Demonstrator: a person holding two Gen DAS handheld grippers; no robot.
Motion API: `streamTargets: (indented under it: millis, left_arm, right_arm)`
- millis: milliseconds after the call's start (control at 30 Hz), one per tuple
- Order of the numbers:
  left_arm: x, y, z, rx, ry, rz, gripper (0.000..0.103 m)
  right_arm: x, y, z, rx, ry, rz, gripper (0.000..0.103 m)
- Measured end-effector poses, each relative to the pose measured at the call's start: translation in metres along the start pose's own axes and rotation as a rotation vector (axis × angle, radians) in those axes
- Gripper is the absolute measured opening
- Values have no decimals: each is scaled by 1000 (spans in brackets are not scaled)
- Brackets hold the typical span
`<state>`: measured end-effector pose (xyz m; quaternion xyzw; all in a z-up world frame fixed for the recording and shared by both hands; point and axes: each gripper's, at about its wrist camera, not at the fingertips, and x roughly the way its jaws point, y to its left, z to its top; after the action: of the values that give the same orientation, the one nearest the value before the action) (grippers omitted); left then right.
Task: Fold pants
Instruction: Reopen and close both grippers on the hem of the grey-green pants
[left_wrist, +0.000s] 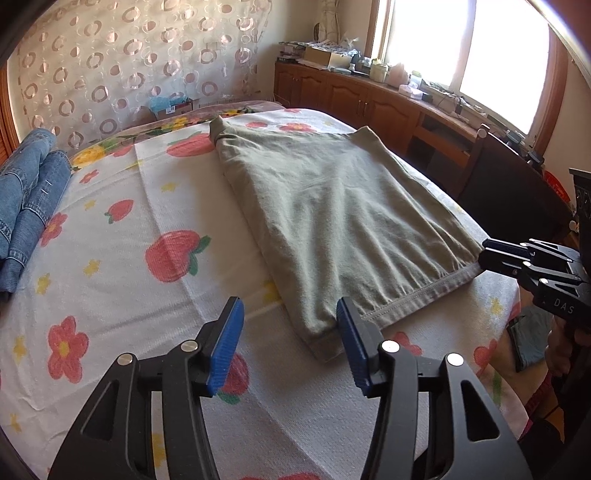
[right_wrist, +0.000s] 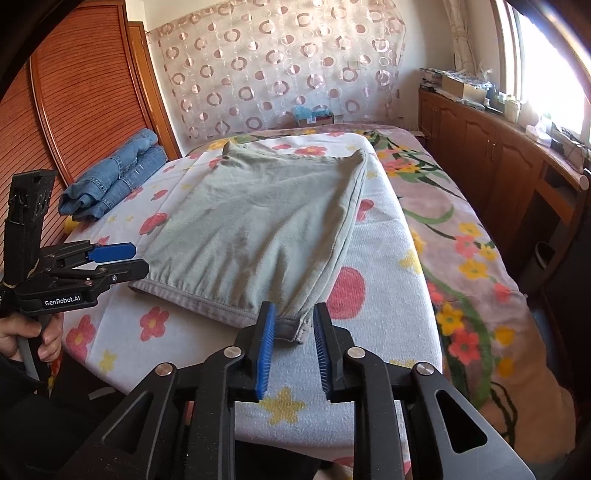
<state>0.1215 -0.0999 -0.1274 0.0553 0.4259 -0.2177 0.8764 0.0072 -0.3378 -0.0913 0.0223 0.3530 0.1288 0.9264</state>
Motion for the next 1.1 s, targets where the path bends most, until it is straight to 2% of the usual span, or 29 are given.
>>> streamTargets:
  millis: [233, 733, 800, 867, 967, 1100]
  left_arm:
    - [5, 2, -1, -6, 10, 1, 58]
    - [7, 2, -3, -2, -5, 2, 59]
    - [7, 2, -3, -3, -5, 2, 59]
    - [7, 3, -3, -7, -3, 2, 59]
    - [4, 2, -2, -10, -2, -4, 59]
    - [0, -1, -1, -9, -8, -50, 59]
  right_arm:
    - [12, -2, 1, 20, 30, -1, 26]
    - [18, -1, 5, 30, 45, 8, 25]
    - [18, 0, 4, 31, 44, 24, 17]
    - [19, -1, 3, 36, 41, 46, 14]
    - [19, -3, 2, 48, 31, 69, 13]
    - [18, -3, -1, 63, 7, 83, 12]
